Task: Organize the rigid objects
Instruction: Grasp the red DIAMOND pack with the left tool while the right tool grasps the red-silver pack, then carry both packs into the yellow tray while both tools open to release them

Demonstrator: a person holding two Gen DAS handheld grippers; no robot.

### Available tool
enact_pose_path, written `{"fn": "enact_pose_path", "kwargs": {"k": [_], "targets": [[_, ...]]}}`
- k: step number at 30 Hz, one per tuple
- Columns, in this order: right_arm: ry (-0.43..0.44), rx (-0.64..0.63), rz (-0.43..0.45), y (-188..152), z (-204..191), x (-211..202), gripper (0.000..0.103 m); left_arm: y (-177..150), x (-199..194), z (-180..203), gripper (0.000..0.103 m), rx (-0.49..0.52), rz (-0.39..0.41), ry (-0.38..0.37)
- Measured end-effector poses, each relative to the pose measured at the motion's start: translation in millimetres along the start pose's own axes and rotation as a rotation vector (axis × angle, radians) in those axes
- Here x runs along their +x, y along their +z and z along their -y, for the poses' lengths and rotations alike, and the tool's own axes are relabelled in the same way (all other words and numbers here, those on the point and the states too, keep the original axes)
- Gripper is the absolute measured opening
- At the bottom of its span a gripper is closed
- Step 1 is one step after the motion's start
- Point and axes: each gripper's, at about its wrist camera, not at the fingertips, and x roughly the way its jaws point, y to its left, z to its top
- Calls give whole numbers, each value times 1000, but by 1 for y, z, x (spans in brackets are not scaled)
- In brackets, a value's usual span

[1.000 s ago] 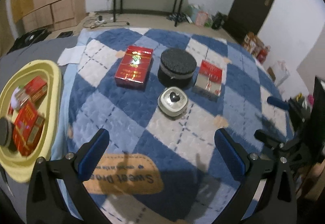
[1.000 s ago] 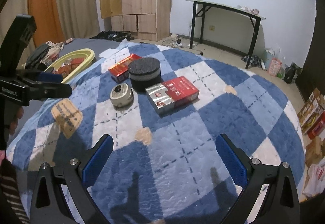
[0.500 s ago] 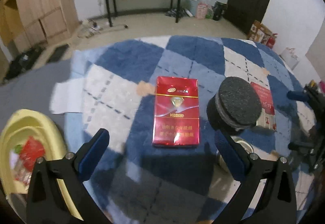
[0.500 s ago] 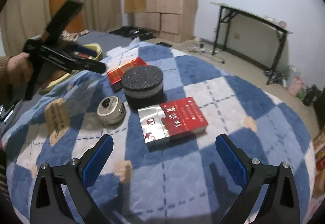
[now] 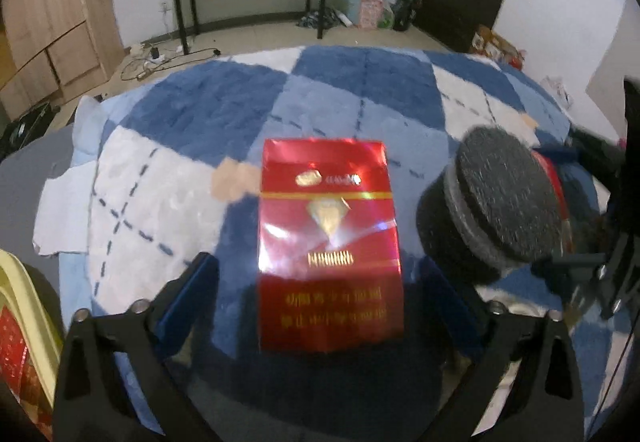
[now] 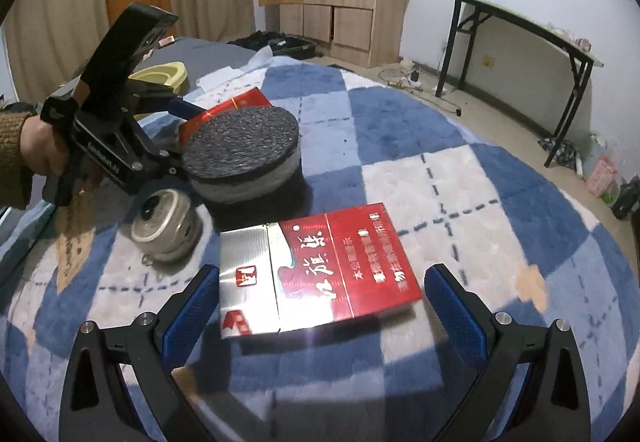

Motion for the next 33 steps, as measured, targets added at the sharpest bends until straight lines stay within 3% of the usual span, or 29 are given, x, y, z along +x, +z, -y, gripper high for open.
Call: {"fn": "enact_pose_path", "kwargs": {"k": [1, 3, 7, 10, 16, 22, 28, 33], "targets": [[-3, 6, -9, 0, 1, 4, 97, 1, -2, -2, 73, -25, 16, 18], [-26, 0, -5, -1, -3, 6, 94, 1, -8, -3, 58, -63, 40, 51], [-114, 0, 9, -2, -16, -5, 93, -2, -23, 6, 58, -76, 46, 77], [-162, 76, 50, -5, -21, -34, 93, -4, -53, 14, 58, -79, 63, 82], [-331, 321, 131, -6, -27, -139, 93, -10, -153, 34, 58, -140, 173, 130], [-392, 428, 175, -24, -54, -231, 93, -40, -240, 67, 58, -120, 242, 126], [-409, 471, 173, -73, -81, -252, 93, -84, -245, 85, 58, -137, 238, 124], [-385, 520, 207, -88, -83, -234, 93, -84, -221, 87, 58, -180, 236, 112]]}}
